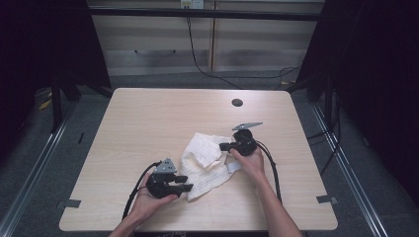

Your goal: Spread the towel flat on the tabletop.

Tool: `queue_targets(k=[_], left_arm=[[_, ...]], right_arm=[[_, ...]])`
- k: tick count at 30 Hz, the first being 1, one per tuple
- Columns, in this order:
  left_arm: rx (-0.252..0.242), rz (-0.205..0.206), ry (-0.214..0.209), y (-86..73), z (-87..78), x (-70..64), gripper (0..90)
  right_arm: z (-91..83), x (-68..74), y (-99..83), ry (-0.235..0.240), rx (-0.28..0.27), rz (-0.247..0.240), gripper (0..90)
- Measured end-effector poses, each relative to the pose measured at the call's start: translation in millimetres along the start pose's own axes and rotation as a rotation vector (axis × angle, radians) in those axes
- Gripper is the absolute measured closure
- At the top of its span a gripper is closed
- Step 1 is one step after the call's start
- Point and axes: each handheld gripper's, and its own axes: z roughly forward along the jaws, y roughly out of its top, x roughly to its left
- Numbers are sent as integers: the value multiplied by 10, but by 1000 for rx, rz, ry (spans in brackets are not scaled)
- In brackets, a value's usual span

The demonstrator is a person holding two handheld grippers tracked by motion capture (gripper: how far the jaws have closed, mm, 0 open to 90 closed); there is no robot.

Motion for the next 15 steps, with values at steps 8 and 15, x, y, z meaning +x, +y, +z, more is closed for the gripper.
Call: queue_targets(k=[8, 15], left_arm=[[23, 14, 21, -18, 27, 10, 696], [5, 17, 30, -33, 12, 34, 810]], right_arm=[[67, 9, -55, -12, 36, -16, 893], [-22, -26, -216, 6, 27, -7, 894]])
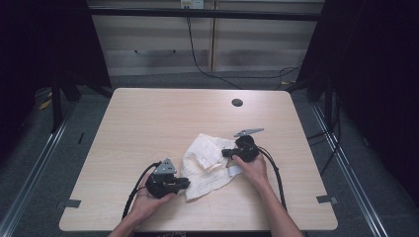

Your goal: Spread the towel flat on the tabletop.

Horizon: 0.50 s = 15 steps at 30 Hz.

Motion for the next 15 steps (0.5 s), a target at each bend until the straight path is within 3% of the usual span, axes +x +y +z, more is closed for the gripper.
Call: queue_targets(k=[7, 15], left_arm=[[-6, -29, 10, 14, 37, 63, 805], [-11, -69, 17, 80, 61, 255, 771]], right_arm=[[-184, 90, -152, -11, 34, -45, 894], [-329, 244, -334, 11, 46, -100, 894]])
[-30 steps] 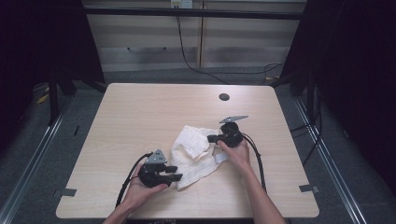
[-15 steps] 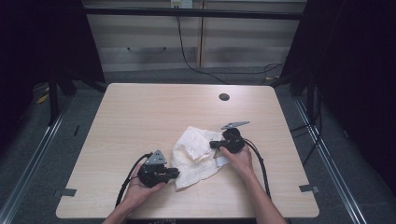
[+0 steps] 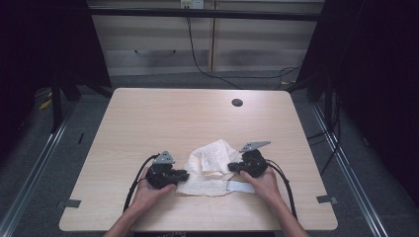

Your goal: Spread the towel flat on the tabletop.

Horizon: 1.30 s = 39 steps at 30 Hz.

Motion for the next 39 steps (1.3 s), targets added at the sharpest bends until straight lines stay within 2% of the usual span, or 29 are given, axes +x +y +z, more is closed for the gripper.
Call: queue_targets(k=[4, 9, 11, 12, 15, 17, 19, 21, 23, 26, 30, 32, 34, 37, 39], left_arm=[[3, -2, 22, 19, -5, 70, 766], [-15, -48, 19, 28, 23, 200, 768], [-4, -34, 55, 66, 26, 229, 768], [-6, -42, 60, 80, 38, 252, 767], [-21, -87, 59, 79, 80, 332, 735], [-4, -86, 44, 95, 64, 380, 719], [8, -87, 87, 109, 23, 402, 679], [-30, -110, 61, 109, -55, 418, 676], [-77, -114, 50, 129, -164, 373, 674], [-105, -63, 30, 163, -294, 187, 661], [-84, 38, -27, 104, -339, -160, 672], [-63, 52, -58, 39, -294, -282, 682], [-19, 78, -84, -22, -222, -383, 686], [-11, 66, -142, -68, -164, -496, 687], [12, 108, -119, -93, -122, -569, 686]], right_arm=[[-40, 105, -101, 42, -11, -21, 894], [-76, 232, -174, 69, -8, -35, 893], [-78, 277, -181, 85, 5, -38, 893], [-77, 304, -182, 90, 10, -43, 893], [-76, 376, -180, 94, 23, -64, 893], [-71, 400, -187, 97, 19, -70, 893], [-67, 394, -200, 100, 7, -71, 893], [-61, 383, -210, 106, -5, -62, 893], [-62, 378, -214, 106, -5, -56, 893], [-61, 380, -211, 103, -2, -53, 893], [-57, 379, -210, 104, -5, -52, 893], [-58, 379, -210, 101, -4, -52, 893], [-54, 387, -206, 94, -9, -67, 892], [-56, 394, -207, 89, -8, -71, 892], [-55, 385, -212, 96, -11, -60, 892]])
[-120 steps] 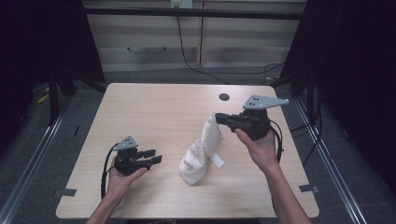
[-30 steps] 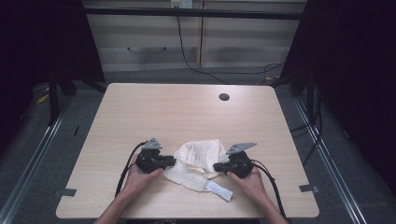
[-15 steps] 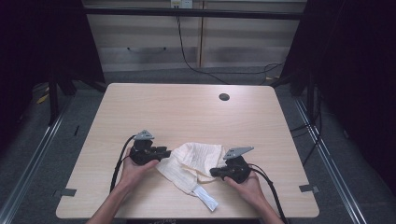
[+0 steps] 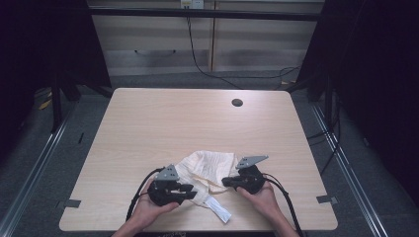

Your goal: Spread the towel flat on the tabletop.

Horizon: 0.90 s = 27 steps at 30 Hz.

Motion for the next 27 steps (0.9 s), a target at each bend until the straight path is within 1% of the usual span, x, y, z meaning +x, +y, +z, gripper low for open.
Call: queue_targets(k=[2, 4, 6, 7, 8, 9, 14, 17, 18, 20, 22, 25, 27], left_arm=[[22, 2, -9, -38, 61, -25, 678], [32, 31, -2, -59, 96, -71, 659], [37, 53, -4, -62, 123, -120, 624], [41, 67, 5, -62, 140, -131, 602], [38, 61, 5, -67, 163, -137, 598], [44, 57, -7, -64, 167, -130, 586], [40, 84, -14, -65, 203, -144, 530], [31, 86, -10, -65, 216, -137, 529], [28, 91, -7, -66, 223, -140, 536], [18, 124, 12, -70, 239, -149, 565], [21, 132, 37, -61, 243, -151, 620], [21, 109, 45, -54, 236, -107, 747], [25, 110, 53, -51, 232, -91, 790]], right_arm=[[-1, -6, -4, 5, -1, 7, 892], [2, -6, -4, 3, -4, 4, 892], [2, -1, -4, 1, -3, 8, 892], [3, -5, -5, 2, -5, 6, 892], [5, -8, -4, 3, -7, 4, 892], [7, -9, -3, 3, -7, 6, 892], [11, -7, 0, 3, -7, 7, 892], [12, -7, 0, 5, -8, 13, 891], [14, -8, 0, 5, -10, 9, 891], [12, -6, 0, 3, -8, 9, 890], [13, -8, 0, 6, -9, 13, 889], [13, -5, 1, 4, -8, 14, 889], [13, -6, 1, 5, -8, 14, 888]])
